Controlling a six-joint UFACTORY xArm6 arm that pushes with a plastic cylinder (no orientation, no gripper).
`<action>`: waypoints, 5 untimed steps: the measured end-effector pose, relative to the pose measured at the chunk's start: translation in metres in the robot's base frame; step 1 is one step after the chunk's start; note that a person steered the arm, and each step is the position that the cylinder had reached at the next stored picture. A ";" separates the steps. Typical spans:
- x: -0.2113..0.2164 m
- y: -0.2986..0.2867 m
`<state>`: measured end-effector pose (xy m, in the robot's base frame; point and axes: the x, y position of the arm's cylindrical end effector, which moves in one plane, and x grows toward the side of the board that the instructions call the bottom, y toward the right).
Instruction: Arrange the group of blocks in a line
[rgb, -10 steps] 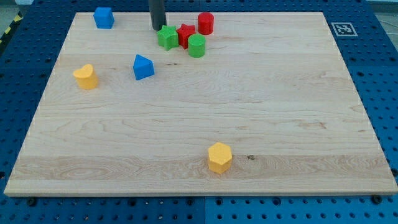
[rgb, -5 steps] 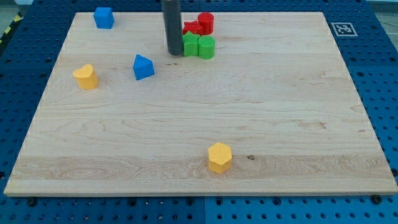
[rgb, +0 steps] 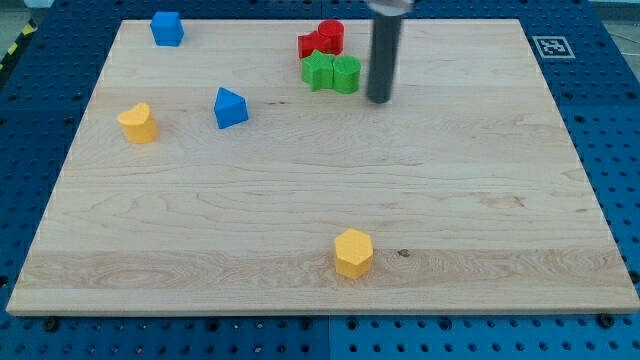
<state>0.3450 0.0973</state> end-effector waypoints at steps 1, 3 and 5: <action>-0.040 0.007; -0.061 -0.056; -0.034 -0.039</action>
<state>0.3109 0.0587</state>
